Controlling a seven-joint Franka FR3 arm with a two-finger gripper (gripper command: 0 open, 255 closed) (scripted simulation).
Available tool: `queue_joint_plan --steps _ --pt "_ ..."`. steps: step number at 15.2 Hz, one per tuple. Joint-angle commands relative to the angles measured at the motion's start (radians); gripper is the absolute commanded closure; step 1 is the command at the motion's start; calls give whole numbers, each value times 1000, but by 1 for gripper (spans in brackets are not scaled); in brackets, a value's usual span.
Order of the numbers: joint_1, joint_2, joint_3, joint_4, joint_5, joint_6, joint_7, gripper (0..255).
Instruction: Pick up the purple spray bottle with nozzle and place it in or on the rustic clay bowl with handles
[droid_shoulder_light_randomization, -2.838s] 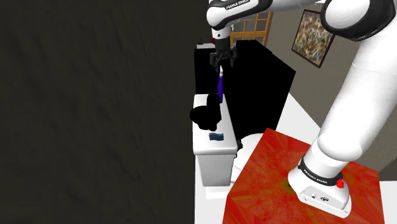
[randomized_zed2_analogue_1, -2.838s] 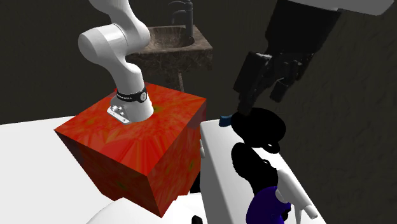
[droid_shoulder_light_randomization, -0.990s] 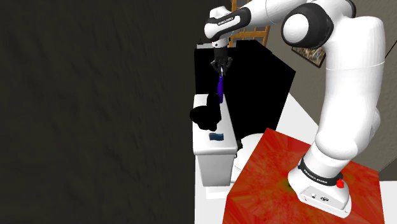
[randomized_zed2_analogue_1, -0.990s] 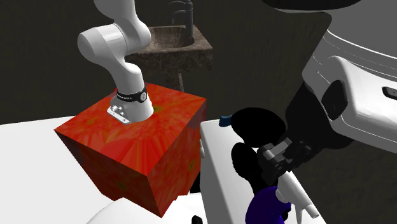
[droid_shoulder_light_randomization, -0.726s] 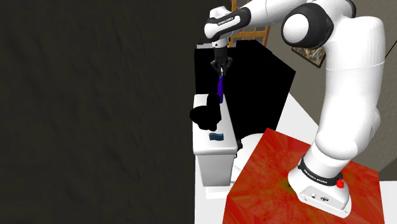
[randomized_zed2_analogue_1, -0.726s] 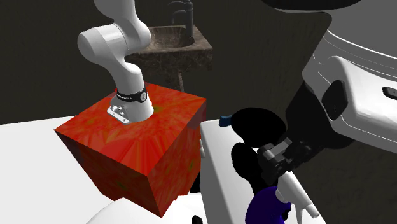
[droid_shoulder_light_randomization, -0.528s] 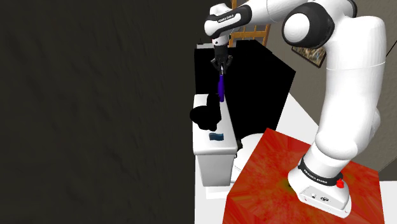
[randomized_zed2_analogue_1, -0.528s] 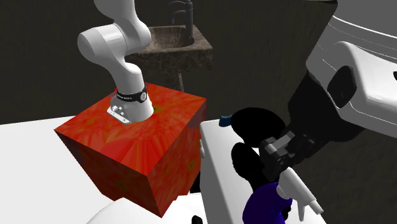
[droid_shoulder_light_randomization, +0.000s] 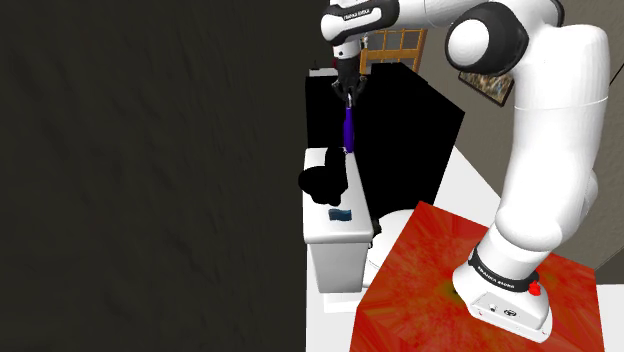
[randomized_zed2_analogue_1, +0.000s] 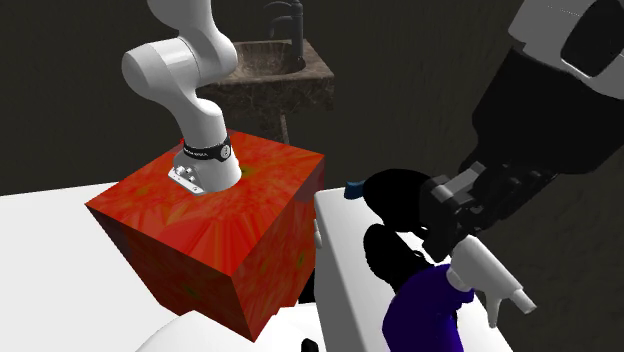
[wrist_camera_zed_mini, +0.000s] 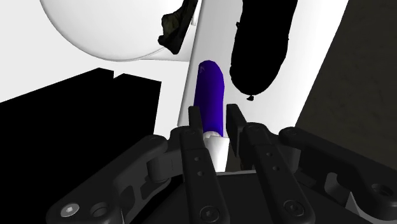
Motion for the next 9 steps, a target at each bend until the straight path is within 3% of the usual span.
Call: queue_joint_plan --steps 1,9 --pt "-1 2 0 29 0 -27 -2 255" --pt "-4 14 -1 155 2 -141 -9 255"
